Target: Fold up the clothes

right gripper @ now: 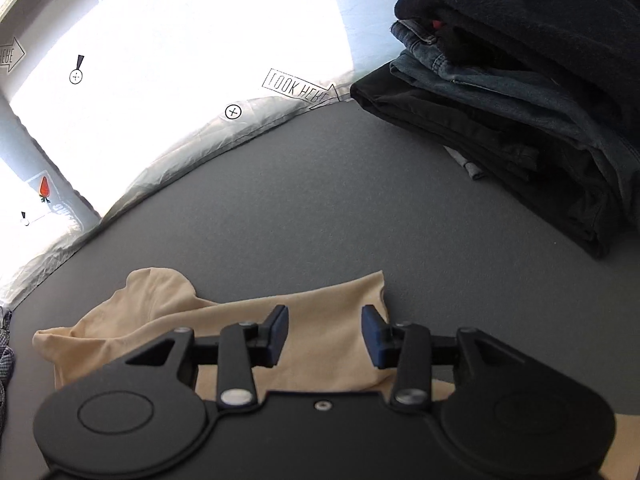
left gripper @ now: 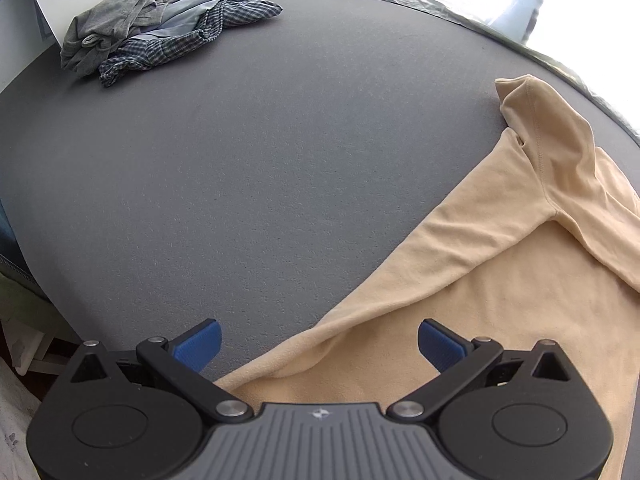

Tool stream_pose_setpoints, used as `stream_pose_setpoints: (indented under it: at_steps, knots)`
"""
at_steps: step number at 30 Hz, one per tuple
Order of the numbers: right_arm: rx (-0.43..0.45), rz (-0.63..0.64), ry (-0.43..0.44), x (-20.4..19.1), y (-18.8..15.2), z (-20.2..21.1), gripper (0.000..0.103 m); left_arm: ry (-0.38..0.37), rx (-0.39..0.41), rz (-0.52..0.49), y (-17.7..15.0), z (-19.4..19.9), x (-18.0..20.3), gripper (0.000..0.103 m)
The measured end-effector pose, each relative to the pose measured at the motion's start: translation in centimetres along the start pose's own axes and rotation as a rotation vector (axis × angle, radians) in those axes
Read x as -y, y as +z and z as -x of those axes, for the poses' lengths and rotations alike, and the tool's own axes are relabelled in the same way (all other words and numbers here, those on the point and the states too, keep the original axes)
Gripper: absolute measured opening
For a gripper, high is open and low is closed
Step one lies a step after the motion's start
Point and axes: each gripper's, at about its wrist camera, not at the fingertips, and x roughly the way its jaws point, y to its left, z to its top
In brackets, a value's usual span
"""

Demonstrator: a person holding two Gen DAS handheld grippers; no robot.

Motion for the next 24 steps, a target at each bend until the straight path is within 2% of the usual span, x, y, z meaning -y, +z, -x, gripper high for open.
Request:
stream_pose_setpoints:
  at_steps: [4, 6, 8, 13, 16, 19, 24]
  knots:
    - [-0.044, -0.050, 0.087, -3.2, -4.0, 0.9, 0.030, -0.034, -0.007, -0.036, -0.2, 0.1, -1.8, 0.103]
    - [-0.074, -0.077, 0.124, -5.1, -6.3, 0.9, 0.020, -0.043, -0.016, -0.070, -0.3, 0.1, -3.0, 0.103]
    - [-0.121, -0.120, 0.159, -7.3, -8.8, 0.7, 0.017, -0.054, -0.036, -0.105, -0.1, -0.1, -4.1, 0.103]
    - [-0.252, -0.141, 0.247, -13.7, -14.9, 0.4, 0.016, -0.124, -0.054, -0.186, 0.9, 0.2, -7.0, 0.103]
    - [-0.300, -0.107, 0.289, -17.4, -17.9, 0.9, 0.016, -0.212, -0.059, -0.244, 1.7, 0.5, -8.6, 0.103]
    - [-0.339, -0.113, 0.335, -20.8, -20.8, 1.3, 0.016, -0.269, -0.074, -0.276, 2.2, 0.0, -9.9, 0.103]
    - [-0.373, -0.090, 0.396, -25.9, -25.1, 1.9, 0.016, -0.261, -0.093, -0.397, 2.7, -1.3, -11.4, 0.103]
